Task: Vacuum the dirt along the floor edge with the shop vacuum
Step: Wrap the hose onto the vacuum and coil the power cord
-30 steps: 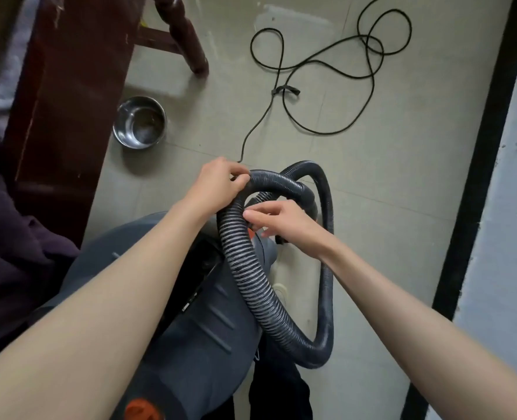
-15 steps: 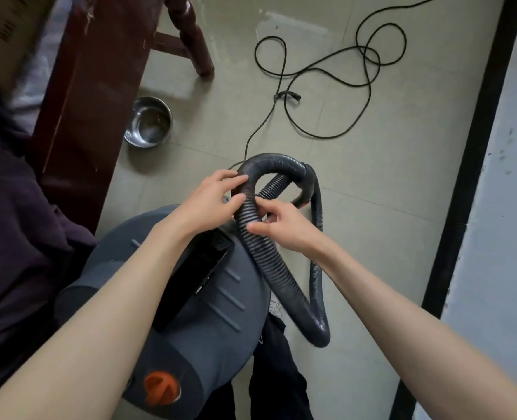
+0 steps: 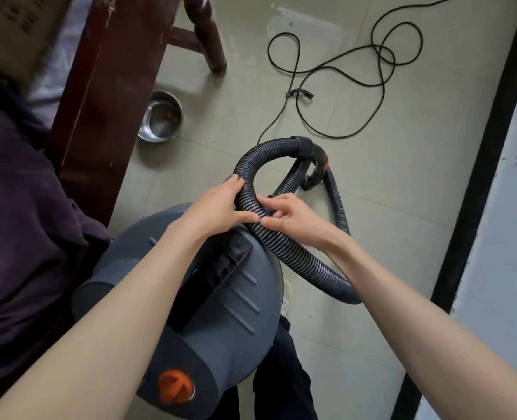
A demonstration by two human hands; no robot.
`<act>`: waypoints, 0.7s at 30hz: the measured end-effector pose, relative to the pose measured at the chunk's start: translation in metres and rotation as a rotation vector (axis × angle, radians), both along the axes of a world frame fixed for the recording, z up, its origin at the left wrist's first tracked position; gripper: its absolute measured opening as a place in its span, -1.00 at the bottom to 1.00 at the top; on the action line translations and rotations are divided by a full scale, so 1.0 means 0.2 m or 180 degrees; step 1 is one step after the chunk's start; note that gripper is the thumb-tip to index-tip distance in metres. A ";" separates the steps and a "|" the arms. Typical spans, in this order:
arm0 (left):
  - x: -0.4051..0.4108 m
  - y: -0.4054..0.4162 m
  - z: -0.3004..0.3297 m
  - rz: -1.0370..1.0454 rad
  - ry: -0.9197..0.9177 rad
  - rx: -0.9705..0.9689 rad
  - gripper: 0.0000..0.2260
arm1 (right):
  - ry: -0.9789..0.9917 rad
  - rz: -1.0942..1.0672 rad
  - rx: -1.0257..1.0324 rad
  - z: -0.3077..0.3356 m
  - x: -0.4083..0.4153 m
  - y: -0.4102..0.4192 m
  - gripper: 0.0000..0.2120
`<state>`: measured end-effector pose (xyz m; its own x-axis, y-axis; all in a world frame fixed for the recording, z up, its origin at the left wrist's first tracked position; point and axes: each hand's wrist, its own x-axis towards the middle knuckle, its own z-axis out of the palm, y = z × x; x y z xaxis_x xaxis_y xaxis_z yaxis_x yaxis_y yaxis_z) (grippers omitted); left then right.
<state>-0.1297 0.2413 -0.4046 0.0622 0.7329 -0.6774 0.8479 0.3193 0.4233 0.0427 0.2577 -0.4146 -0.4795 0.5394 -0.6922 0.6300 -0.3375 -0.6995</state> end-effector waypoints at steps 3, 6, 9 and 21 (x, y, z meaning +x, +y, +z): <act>0.02 0.00 0.01 -0.0016 0.0004 -0.0006 -0.21 | -0.0053 0.0024 -0.0098 0.02 0.05 -0.02 -0.48; 0.04 0.02 0.01 -0.0281 0.0149 0.0016 -0.21 | -0.0293 0.0210 0.0131 0.06 0.07 -0.01 -0.47; 0.06 0.02 0.02 -0.0447 0.0278 -0.0040 -0.22 | -0.0655 0.0090 0.0184 0.07 0.09 -0.03 -0.45; 0.12 0.02 -0.05 -0.0436 0.0637 -0.0183 -0.33 | -0.1355 -0.0051 0.0294 -0.04 0.05 -0.03 -0.62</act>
